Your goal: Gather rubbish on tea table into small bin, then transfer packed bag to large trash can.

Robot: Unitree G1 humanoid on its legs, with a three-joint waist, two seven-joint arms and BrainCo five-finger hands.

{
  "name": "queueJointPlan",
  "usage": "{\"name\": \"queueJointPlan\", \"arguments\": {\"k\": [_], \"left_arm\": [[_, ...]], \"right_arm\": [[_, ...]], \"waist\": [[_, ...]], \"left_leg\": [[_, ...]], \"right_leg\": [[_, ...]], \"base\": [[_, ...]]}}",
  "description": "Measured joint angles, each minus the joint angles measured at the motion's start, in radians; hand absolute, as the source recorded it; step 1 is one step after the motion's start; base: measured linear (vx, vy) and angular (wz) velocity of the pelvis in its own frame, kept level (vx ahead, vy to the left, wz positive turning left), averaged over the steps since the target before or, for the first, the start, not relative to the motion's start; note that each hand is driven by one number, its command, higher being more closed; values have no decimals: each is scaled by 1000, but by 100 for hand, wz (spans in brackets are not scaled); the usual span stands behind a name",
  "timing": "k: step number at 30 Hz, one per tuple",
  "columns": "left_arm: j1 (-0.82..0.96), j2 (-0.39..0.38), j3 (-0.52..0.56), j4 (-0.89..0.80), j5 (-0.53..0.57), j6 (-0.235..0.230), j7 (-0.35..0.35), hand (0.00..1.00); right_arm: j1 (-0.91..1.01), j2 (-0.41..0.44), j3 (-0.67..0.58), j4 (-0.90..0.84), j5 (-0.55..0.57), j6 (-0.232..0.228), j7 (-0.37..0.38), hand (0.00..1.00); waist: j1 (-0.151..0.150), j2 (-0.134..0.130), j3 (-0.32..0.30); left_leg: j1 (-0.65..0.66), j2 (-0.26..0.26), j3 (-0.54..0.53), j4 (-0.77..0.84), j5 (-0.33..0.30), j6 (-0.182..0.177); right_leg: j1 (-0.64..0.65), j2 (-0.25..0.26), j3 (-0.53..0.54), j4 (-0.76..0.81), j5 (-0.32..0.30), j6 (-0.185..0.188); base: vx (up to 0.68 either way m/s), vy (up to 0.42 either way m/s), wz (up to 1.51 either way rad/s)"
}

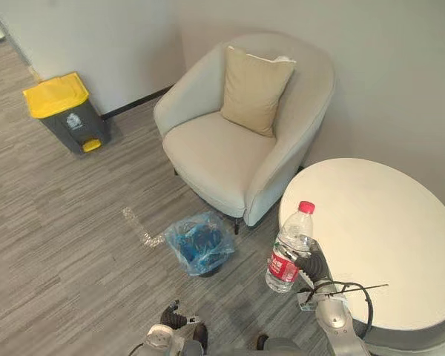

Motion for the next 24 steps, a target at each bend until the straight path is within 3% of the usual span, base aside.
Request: {"name": "queueJointPlan", "arguments": {"k": [1,3,4,7,9,12,14,15,16,17,20,21,22,23,24], "left_arm": [[2,1,-1,-12,0,2,6,0],[2,-1,-1,-19,-1,2,16,0],[2,0,1,-19,-6,3,16,0],[2,1,0,-21,-8,11,18,0],[2,1,-1,-19,3,20,18,0],[1,6,-26,-5,18,20,18,0],[-2,11,-60,12,19,19,18,0],[-2,15,-63,13,19,19,18,0],[-2,23,-63,13,19,20,18,0],[-1,32,-62,16,19,23,18,0],[-8,38,-55,34,19,24,18,0],[-7,39,-46,36,19,24,18,0],[-6,42,-38,38,19,23,17,0],[-7,42,-31,40,19,24,17,0],[-7,44,-12,48,18,24,18,0]], "right_arm": [[-1,0,1,-4,1,-1,0,100],[-2,-1,1,-15,2,-1,0,100],[-18,3,1,-27,2,-1,0,100],[-27,10,2,-30,1,-1,-1,100],[-33,10,3,-5,1,0,-3,100],[-36,6,11,29,-1,0,-3,100],[-35,-1,13,45,-1,2,-1,100],[-31,-1,16,45,-1,3,-1,100],[-31,-1,24,49,-3,4,0,100],[-29,0,39,50,-4,4,1,100],[-45,0,49,51,-4,3,2,100],[-50,0,51,53,-3,3,3,100],[-48,0,54,53,-1,0,4,100],[-43,1,56,53,-1,0,5,100],[-37,-2,60,56,-1,1,10,100]], "waist": [[15,1,2],[32,4,0],[38,5,0],[42,1,2],[45,0,2],[37,-10,3],[23,2,1],[19,3,0],[10,-3,11],[-1,-2,14],[-4,0,15],[-4,1,15],[-3,-11,11],[-3,-33,6],[-1,-53,-4]], "left_leg": [[-4,11,45,22,-11,-12],[2,14,75,-2,-21,1],[2,5,81,-51,-11,30],[46,-23,119,-190,56,51],[74,-31,134,-215,59,58],[127,-69,160,-268,50,72],[163,-74,156,-324,54,80],[180,-73,152,-328,60,88],[206,-65,128,-328,68,102],[221,-52,113,-330,62,105],[233,-16,87,-327,61,104],[230,-3,68,-315,66,88],[225,-12,49,-303,56,72],[223,-32,29,-289,46,64],[227,-52,13,-278,31,58]], "right_leg": [[24,1,0,-9,0,0],[27,3,1,-19,-3,1],[18,0,-1,-33,-3,2],[-9,-21,3,-43,6,12],[-8,-32,19,-27,1,18],[-35,-72,51,73,-53,50],[-154,-73,87,310,-40,65],[-182,-72,94,381,-28,55],[-231,-64,106,490,-27,28],[-242,-42,129,493,-62,12],[-269,21,155,362,-84,15],[-270,48,188,253,-60,21],[-260,55,215,151,12,9],[-257,38,225,113,93,-1],[-248,18,220,102,107,5]], "base": [[7,64,69],[-15,42,23],[-59,32,16],[-48,24,5],[25,36,-24],[23,53,-31],[57,65,-14],[113,57,10],[147,11,31],[198,-18,35],[166,-54,35],[168,-93,48],[210,-123,60],[204,-152,66],[180,-140,46]]}}
